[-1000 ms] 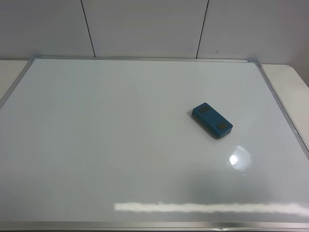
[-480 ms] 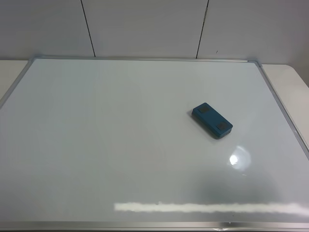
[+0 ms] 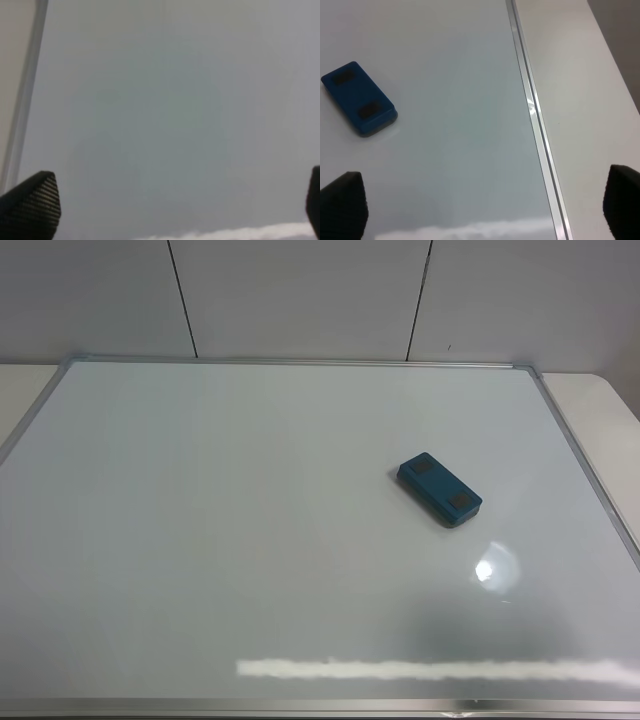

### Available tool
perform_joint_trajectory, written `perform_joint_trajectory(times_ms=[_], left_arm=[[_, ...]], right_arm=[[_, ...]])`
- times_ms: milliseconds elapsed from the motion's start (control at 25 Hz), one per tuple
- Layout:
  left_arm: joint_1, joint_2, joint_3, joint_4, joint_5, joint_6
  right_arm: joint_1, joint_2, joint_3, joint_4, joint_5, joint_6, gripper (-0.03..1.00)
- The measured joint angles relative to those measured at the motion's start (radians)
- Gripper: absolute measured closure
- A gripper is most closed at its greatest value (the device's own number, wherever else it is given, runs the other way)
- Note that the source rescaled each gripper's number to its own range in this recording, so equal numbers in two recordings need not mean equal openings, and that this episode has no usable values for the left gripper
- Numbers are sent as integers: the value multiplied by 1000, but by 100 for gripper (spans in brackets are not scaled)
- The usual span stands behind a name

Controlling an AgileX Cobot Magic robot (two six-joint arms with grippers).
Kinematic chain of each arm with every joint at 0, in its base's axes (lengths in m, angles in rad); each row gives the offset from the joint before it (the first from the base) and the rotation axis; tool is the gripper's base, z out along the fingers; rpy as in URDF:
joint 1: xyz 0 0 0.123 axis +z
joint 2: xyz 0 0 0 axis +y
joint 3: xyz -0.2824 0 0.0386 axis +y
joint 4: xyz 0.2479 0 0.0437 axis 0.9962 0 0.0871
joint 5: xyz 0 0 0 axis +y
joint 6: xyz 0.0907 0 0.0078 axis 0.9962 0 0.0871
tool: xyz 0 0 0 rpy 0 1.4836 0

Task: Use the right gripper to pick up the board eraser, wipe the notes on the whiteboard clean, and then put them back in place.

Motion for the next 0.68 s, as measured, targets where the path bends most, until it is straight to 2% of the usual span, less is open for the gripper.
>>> perform_joint_trajectory(times_ms=[160, 280, 680], left_arm=[[0, 0, 0, 0, 0, 0], [0, 0, 0, 0, 0, 0], [0, 0, 0, 0, 0, 0]], right_arm=[[0, 0, 1, 11, -14, 20, 12], [0, 0, 26, 52, -61, 63, 12], [0, 0, 35, 53, -63, 77, 12]])
